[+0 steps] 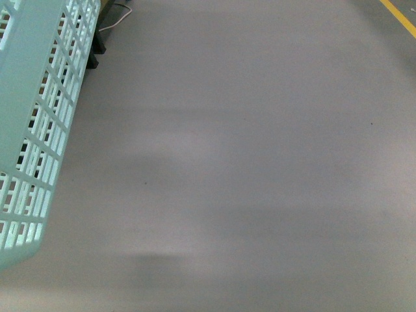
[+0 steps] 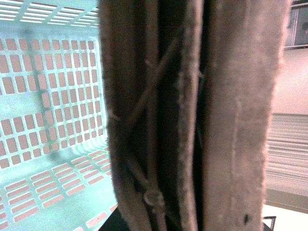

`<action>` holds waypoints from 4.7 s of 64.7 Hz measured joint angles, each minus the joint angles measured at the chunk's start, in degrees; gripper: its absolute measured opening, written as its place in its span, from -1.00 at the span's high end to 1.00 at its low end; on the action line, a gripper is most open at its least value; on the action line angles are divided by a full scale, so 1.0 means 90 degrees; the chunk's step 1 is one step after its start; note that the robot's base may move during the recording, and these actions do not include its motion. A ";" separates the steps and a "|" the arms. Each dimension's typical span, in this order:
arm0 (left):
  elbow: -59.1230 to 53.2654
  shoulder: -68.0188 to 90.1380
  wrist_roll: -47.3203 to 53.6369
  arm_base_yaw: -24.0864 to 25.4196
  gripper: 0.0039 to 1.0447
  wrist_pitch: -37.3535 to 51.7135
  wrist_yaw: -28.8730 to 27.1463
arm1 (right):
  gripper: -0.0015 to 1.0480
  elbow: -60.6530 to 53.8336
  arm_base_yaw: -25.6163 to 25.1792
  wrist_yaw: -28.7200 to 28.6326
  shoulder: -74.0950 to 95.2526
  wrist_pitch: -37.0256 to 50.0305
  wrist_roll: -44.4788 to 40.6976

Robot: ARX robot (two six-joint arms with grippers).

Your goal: Pick lemon and mango into basket

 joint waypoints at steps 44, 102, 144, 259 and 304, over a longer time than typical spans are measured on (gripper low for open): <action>0.0000 0.0002 0.0002 0.0000 0.72 0.0000 0.0002 | -0.83 0.0000 0.0000 -0.0005 0.0000 0.0000 0.0002; 0.0000 0.0000 0.0002 0.0000 0.72 0.0000 0.0000 | -0.83 0.0000 0.0000 -0.0005 0.0000 0.0000 0.0002; 0.0007 0.0005 -0.0039 -0.0034 0.72 0.0002 0.0039 | -0.83 0.0000 0.0000 0.0015 0.0000 0.0005 0.0002; 0.0007 0.0000 -0.0002 -0.0015 0.72 0.0000 0.0007 | -0.83 0.0000 0.0000 0.0007 -0.0002 0.0005 0.0002; 0.0007 0.0000 -0.0005 -0.0015 0.72 0.0000 0.0002 | -0.83 0.0000 0.0000 0.0002 -0.0005 0.0002 0.0000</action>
